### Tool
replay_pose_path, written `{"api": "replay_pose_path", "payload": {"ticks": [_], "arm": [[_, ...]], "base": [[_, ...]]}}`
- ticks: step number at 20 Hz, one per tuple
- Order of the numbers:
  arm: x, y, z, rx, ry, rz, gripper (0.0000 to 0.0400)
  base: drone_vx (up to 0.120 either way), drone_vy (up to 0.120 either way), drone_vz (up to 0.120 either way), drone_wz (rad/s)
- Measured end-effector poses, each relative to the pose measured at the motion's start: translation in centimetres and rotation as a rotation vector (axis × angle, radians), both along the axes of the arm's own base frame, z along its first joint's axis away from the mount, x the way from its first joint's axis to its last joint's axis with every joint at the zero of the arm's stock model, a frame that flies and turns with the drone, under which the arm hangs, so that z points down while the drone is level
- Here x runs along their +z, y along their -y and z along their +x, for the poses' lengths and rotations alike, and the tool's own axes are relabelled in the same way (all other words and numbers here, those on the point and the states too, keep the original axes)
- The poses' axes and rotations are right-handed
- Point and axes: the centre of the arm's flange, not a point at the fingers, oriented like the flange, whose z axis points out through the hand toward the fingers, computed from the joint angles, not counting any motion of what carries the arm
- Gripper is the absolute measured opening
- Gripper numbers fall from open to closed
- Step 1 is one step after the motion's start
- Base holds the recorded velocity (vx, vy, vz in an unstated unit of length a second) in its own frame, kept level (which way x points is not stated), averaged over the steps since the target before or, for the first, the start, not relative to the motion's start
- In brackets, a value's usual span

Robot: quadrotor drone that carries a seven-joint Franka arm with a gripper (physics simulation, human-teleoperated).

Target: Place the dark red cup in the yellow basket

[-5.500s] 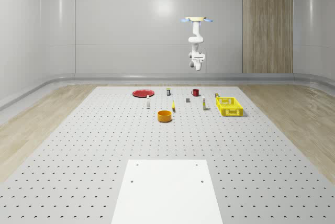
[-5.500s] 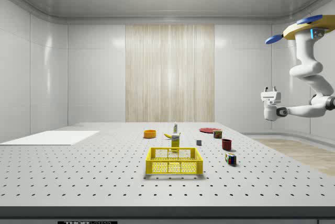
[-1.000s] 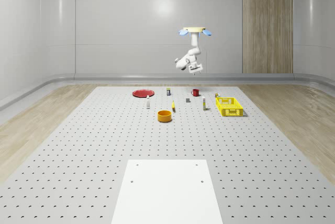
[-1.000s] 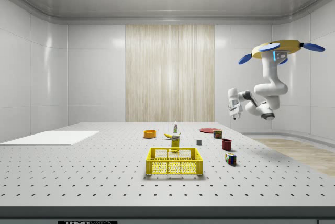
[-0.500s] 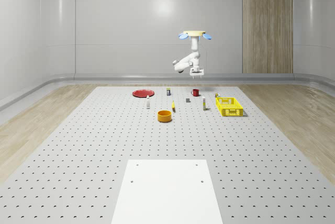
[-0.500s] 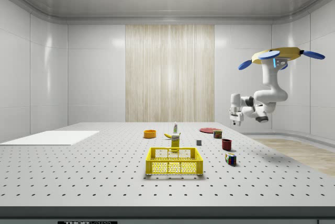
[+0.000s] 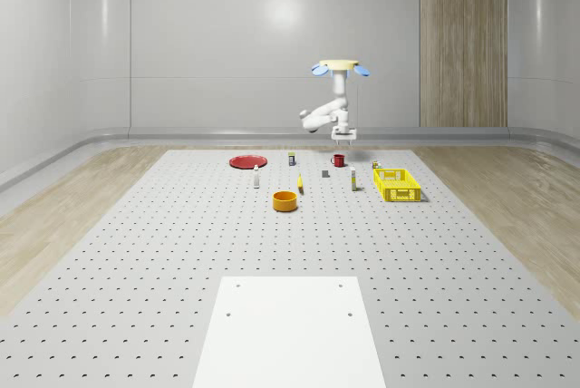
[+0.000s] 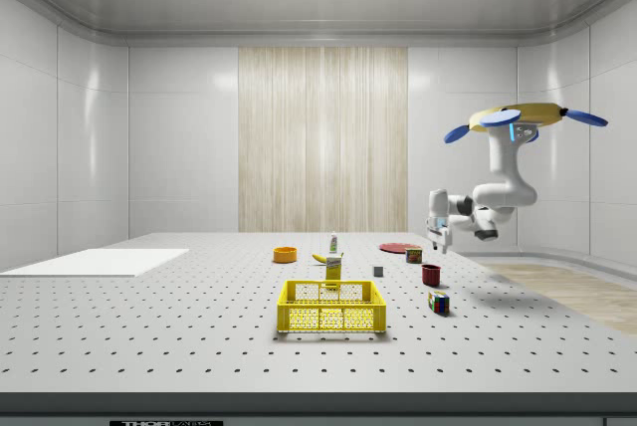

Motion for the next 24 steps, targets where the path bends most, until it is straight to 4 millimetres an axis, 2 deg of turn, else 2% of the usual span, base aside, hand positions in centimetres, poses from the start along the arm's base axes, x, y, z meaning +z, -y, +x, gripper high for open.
{"api": "replay_pose_path", "payload": {"ticks": [3,9,12,16,18,24], "arm": [[0.00,0.03,0.00,0.000,0.000,-0.003,0.0400],[0.00,0.05,0.00,0.000,0.000,-0.005,0.0400],[0.00,0.05,0.00,0.000,0.000,-0.006,0.0400],[-0.01,0.05,0.00,0.000,0.000,-0.006,0.0400],[-0.01,0.05,0.00,0.000,0.000,-0.006,0.0400],[-0.01,0.05,0.00,0.000,0.000,-0.006,0.0400]], "base": [[0.040,0.053,-0.027,0.000],[0.000,0.000,-0.120,0.000],[0.000,-0.067,-0.120,0.000],[0.100,0.000,0.000,0.000],[0.000,-0.080,0.000,0.000],[0.000,0.000,-0.027,0.000]]}}
